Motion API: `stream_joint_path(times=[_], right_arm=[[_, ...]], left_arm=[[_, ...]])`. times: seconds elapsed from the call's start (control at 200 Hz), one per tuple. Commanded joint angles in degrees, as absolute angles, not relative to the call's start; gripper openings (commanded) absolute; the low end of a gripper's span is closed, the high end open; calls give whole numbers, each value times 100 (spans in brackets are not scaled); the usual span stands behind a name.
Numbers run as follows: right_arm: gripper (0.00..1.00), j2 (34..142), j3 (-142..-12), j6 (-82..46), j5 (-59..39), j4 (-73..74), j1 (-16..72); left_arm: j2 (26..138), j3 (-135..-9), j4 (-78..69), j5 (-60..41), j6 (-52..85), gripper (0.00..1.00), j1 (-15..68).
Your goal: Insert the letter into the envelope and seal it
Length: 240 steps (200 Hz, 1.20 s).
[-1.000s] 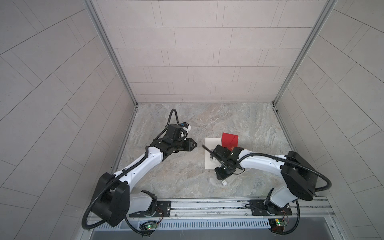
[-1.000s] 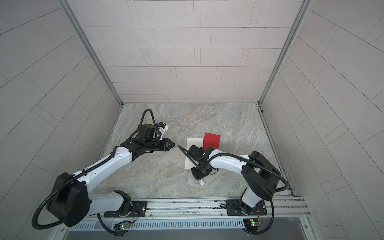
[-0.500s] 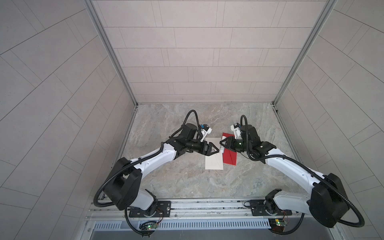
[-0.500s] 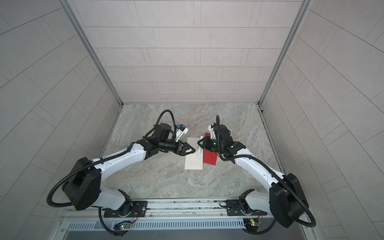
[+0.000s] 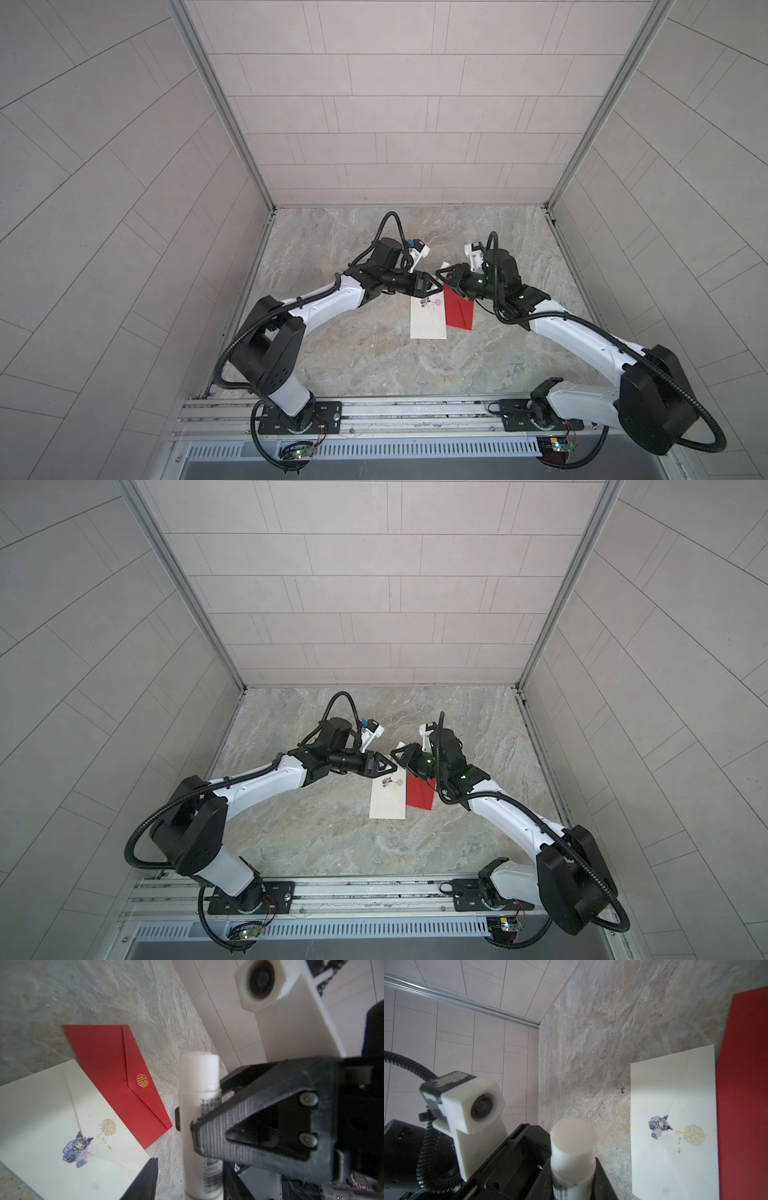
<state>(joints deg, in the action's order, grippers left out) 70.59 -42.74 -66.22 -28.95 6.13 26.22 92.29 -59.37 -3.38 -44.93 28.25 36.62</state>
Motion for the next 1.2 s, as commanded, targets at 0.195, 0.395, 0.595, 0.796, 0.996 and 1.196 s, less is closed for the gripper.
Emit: stream_joint_path(times=[0.195, 0.395, 0.595, 0.796, 0.996, 1.196], right_arm=[[5, 6782, -4168, -6860, -2992, 783, 2614], [8, 6664, -4367, -6444, -2803, 108, 2611], [67, 6377, -5190, -5235, -1481, -2630, 2480], [67, 6183, -5270, -4758, 679, -4676, 2021], [57, 6535, -4505, -4416, 328, -4734, 958], [51, 6993, -4180, -4077, 71, -4365, 768]], left_arm=[[9534, -6200, -756, -4662, 2962, 19, 3707], [9505, -6200, -503, -4300, 2797, 1, 3808], [9100, -6265, 413, -2803, 2083, 0, 3894], [8748, -5918, 588, -1907, 1724, 0, 3936], [8508, -5470, 254, -706, 1692, 0, 4305], [8258, -5099, -197, -198, 1896, 0, 4359]])
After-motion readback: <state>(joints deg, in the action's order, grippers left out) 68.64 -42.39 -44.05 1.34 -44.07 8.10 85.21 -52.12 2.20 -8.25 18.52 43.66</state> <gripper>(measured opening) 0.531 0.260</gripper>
